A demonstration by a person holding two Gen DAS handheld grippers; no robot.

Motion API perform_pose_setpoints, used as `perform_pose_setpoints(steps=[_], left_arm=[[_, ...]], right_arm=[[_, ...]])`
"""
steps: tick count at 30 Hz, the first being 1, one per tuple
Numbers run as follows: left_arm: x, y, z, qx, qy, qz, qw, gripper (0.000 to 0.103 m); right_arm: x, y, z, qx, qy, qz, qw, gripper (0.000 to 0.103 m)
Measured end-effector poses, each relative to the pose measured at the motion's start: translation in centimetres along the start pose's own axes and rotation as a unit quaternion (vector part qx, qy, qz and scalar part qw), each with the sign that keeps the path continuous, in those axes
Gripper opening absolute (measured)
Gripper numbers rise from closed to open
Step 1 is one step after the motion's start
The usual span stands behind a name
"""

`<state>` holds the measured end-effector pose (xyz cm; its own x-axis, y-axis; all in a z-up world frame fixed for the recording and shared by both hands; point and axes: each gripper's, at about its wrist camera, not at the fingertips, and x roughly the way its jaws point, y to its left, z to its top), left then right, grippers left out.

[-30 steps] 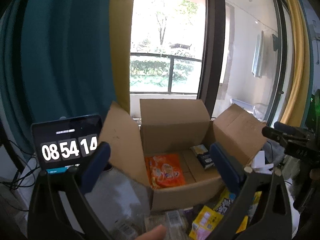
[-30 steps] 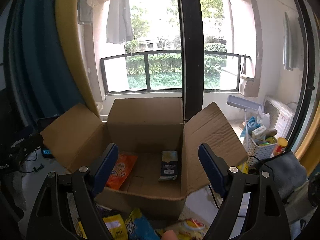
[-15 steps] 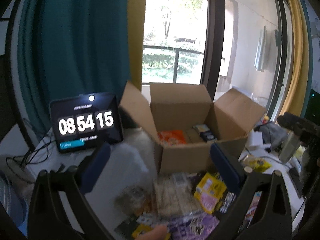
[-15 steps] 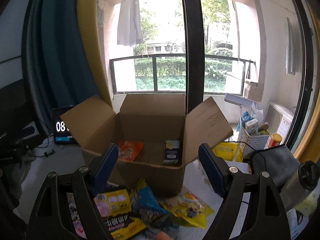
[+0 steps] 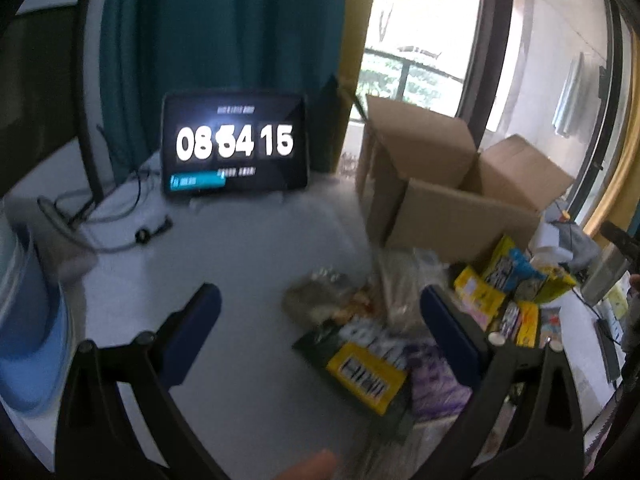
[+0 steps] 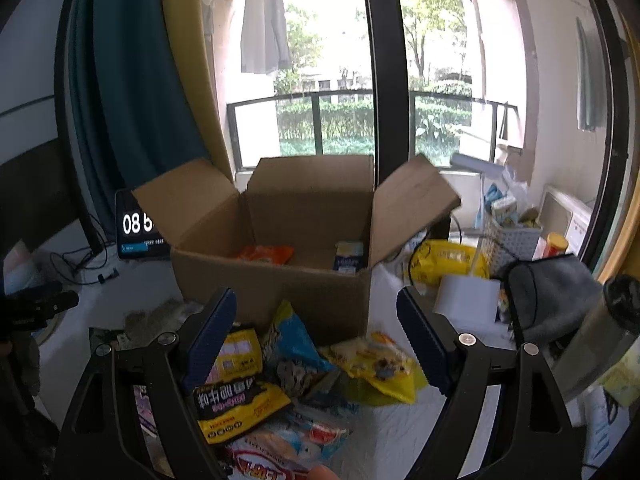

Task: Organize snacks
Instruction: 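Withdraw both tools from the box back to the snack pile, then grasp the clear-wrapped cracker slab with the left tool while the right tool grasps the clear bag with white paper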

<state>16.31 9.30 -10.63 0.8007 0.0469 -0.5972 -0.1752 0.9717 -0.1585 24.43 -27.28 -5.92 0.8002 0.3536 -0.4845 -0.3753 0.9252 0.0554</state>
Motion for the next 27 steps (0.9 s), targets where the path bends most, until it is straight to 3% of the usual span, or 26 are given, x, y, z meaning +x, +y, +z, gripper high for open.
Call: perform_pose_setpoints(steps=[8,19,27], left_arm=[[1.6,1.2,-3.4,-0.02,0.05,-0.041,0.9977,0.101],[2.7,0.6,-6.4,-0.008,0.097,-0.088,0.9913,0.101],[1.5,-2.8,-9.6,0.046,0.125,-0.124,0.9834,0.101]], right_arm=[[2.1,2.5,-2.7,-0.012,0.045,0.013,0.999,0.085],[3.8,6.2,-6.7,0.01,0.101,0.019,0.995,0.085],[2.8,7.5,-9.9,0.015,0.13,0.01,0.991,0.085]])
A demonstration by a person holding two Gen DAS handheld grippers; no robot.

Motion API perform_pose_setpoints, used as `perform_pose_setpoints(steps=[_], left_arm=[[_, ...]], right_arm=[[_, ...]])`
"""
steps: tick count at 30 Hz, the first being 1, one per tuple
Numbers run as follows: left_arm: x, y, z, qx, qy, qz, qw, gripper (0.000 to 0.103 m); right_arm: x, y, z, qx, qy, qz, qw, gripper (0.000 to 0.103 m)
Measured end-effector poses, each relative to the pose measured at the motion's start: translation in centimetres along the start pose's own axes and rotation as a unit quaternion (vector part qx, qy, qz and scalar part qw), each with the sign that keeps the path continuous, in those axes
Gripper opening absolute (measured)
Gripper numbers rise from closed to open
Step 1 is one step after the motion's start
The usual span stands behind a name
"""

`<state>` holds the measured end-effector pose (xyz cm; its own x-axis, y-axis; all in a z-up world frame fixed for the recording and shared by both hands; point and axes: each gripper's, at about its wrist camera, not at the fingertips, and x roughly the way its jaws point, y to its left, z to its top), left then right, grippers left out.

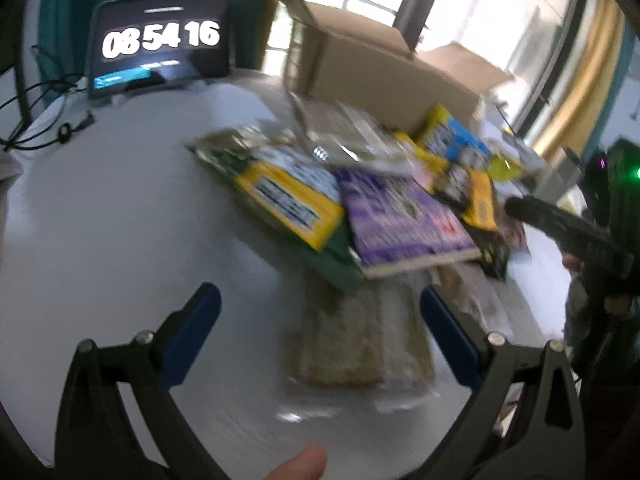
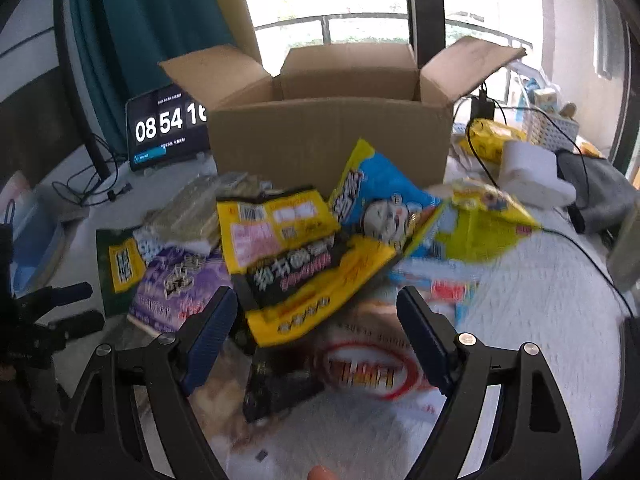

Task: Organize snacks
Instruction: 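Grasp the clear-wrapped cracker slab with the left tool while the right tool grasps the clear bag with white paper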

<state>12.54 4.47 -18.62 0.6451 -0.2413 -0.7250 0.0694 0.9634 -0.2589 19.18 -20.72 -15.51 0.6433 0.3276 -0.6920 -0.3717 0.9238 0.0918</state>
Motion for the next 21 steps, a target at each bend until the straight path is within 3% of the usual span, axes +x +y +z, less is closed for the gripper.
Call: perform_pose_setpoints(steps=[8,13,16,21], left_arm=[[1.9,-1.9,-1.9,0.017,0.043,0.003,0.9989,0.101],[2.3,-2.4,-2.1,0.025,0.042,0.011,0.9987,0.101],[2.9,-3.2,-1.9,0.042,0.048,0.026,0.9976,0.101],[4.3,-5.2,-2.5,0.103,0.05,0.087,0.9896,0.1]], right_arm=[[-1.7,-1.1,-3.1,0.031,0.014,-0.003,0.999,0.085],[-1.7,-0.4,-5.7,0.035,0.032,0.018,0.999,0.085],[-1.4,0.2,-6.7,0.035,0.04,0.035,0.998,0.085],[-0.7,1.2,-7.3,0.027,0.045,0.066,0.996,0.085]])
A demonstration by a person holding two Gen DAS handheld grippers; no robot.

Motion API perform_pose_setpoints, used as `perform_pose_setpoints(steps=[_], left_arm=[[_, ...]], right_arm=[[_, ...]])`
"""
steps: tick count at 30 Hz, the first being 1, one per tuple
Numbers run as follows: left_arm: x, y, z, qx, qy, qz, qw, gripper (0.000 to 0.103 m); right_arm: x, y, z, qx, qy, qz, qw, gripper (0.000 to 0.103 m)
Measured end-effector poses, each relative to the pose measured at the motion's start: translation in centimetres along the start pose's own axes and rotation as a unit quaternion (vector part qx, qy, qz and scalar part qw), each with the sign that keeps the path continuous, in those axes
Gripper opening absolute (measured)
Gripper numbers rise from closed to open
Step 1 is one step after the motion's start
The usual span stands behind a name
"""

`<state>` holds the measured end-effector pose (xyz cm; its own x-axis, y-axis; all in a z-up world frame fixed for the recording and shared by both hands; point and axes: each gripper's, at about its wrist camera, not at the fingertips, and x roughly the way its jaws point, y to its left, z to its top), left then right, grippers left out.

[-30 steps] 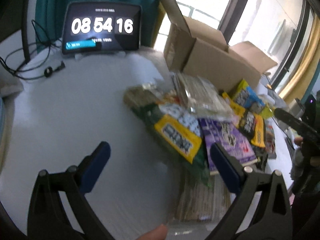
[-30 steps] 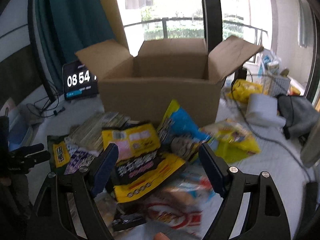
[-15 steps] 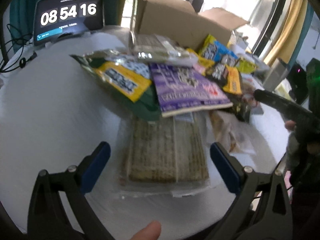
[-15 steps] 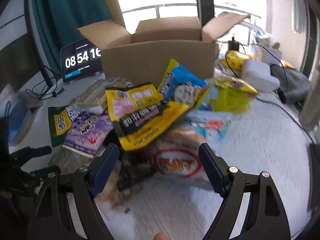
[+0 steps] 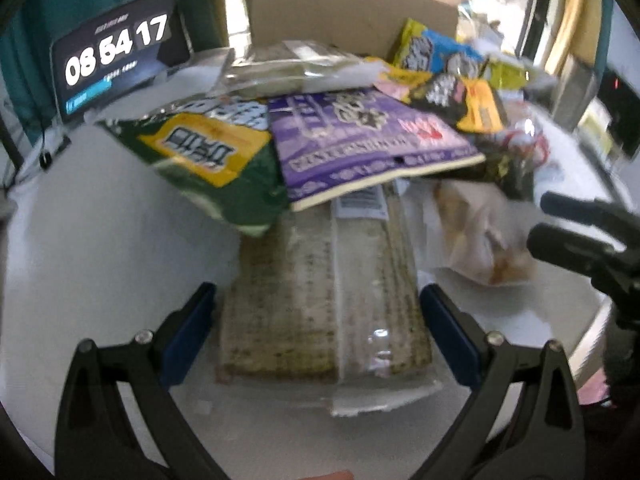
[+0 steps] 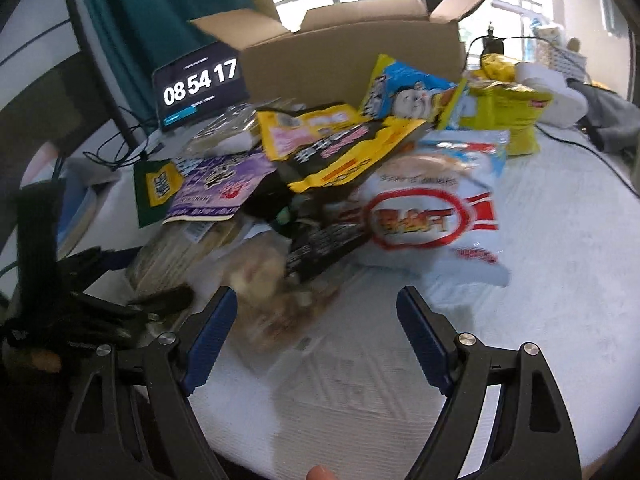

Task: Organize snacks
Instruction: 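Grasp the clear-wrapped cracker slab with the left tool while the right tool grasps the clear bag with white paper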

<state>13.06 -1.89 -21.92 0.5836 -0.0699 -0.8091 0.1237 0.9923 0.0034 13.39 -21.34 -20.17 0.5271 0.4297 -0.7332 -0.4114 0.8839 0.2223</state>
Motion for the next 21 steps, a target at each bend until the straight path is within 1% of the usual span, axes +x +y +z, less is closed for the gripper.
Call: perform_pose_setpoints(steps=[3,4,6,8,11,14,16,19,21], left_arm=[[0.0,-0.2,-0.1,0.002,-0.006,0.002,1.0,0.099],[0.0,-0.2,-0.2,0.004,-0.006,0.001,1.0,0.095],[-0.4,-0.3,-0.3,0.009,-0.008,-0.001,0.9999,0.089],[-0.6,-0.4,-0.5,0.013,-0.008,-0.001,0.9999,0.088],[-1.2,-0.7,-0.8,0.015,-0.007,-0.004,0.9999,0.086],[-2.0,-0.9,-1.3,0.01,-0.007,-0.017,0.9998,0.085],[-2.5,-0.9,-1.5,0.005,-0.009,-0.022,0.9997,0.085],[-3.6,-0.6,-1.7,-0.004,-0.019,-0.03,0.9994,0.085],[-4.7,-0.5,-1.7,-0.009,-0.03,-0.036,0.9989,0.085]], right_arm=[[1.1,0.3,-0.3,0.001,0.013,0.007,1.0,0.085],[1.5,0.5,-0.4,-0.001,0.016,0.009,1.0,0.085],[1.9,1.0,-0.6,-0.006,0.019,0.019,1.0,0.085],[2.2,1.8,-0.6,-0.024,0.017,0.009,1.0,0.084],[2.3,2.3,-0.7,-0.036,0.015,0.006,0.999,0.076],[2.0,2.4,-0.8,-0.04,0.012,0.019,0.999,0.059],[1.7,2.6,-0.8,-0.047,0.009,0.019,0.999,0.049],[1.1,2.9,-0.9,-0.056,0.006,0.022,0.998,0.04],[0.5,3.1,-0.8,-0.056,0.0,0.027,0.998,0.037]])
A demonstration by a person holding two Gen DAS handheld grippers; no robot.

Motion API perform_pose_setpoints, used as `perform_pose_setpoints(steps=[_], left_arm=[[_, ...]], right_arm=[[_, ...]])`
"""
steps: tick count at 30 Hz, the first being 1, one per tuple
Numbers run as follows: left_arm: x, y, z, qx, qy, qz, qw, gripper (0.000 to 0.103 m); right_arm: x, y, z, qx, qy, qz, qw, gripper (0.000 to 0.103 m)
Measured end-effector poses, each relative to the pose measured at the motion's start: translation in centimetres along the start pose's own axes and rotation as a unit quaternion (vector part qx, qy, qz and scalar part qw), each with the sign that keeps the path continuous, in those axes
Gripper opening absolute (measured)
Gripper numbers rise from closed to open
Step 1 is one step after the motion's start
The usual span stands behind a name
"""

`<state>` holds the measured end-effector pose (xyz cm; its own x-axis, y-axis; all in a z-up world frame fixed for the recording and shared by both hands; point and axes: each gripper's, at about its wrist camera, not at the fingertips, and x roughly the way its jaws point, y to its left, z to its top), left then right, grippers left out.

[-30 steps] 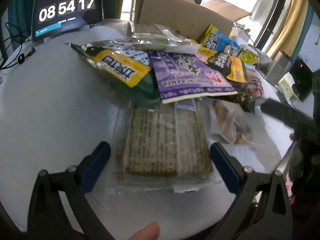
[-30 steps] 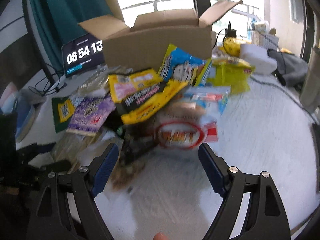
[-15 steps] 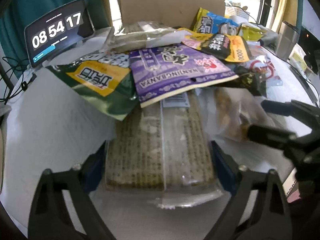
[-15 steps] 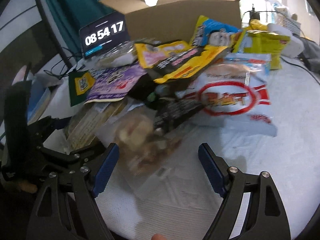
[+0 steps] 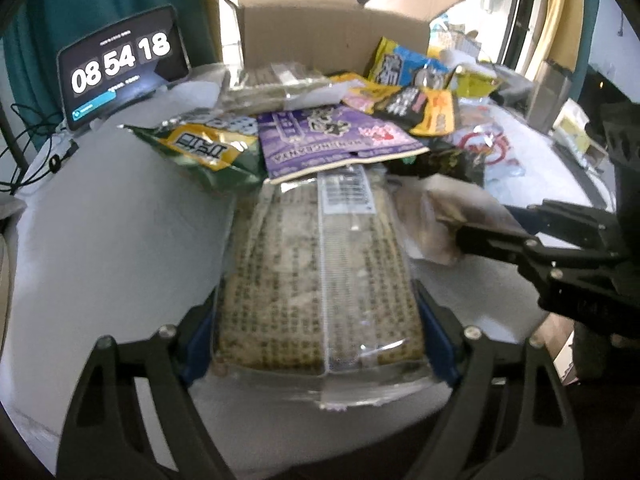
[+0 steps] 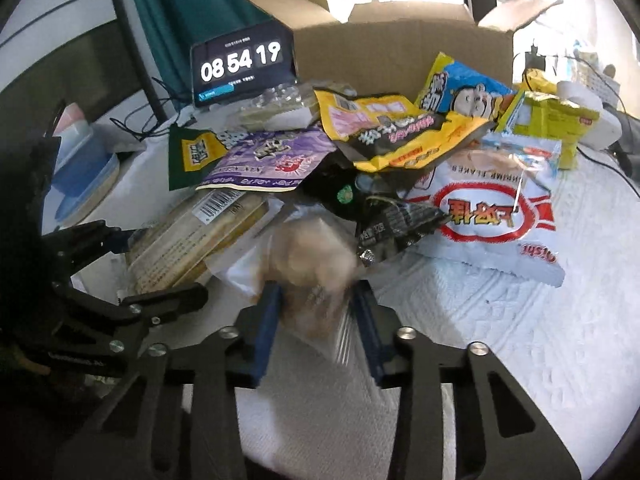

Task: Organize snacks
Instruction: 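Grasp the clear-wrapped cracker slab with the left tool while the right tool grasps the clear bag with white paper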

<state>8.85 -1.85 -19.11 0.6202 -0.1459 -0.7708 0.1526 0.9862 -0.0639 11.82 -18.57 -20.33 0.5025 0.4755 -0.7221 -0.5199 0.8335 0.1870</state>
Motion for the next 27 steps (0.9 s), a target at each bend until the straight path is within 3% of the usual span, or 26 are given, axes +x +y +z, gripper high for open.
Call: perform_pose_setpoints(steps=[8,17,27], left_arm=[[-3.7,0.1,0.2,0.001,-0.036,-0.013,0.9993,0.085],[-6.9,-0.3,1.6,0.002,-0.08,-0.03,0.9963,0.085],[-7.6,0.1,4.0,-0.005,-0.114,-0.027,0.9931,0.085]], right_arm=[[-4.4,1.5,0.5,-0.037,-0.04,0.013,0.998,0.026],[-8.1,3.2,2.1,-0.069,-0.088,0.004,0.994,0.025],[-10.4,1.4,4.5,-0.066,-0.127,-0.022,0.99,0.025]])
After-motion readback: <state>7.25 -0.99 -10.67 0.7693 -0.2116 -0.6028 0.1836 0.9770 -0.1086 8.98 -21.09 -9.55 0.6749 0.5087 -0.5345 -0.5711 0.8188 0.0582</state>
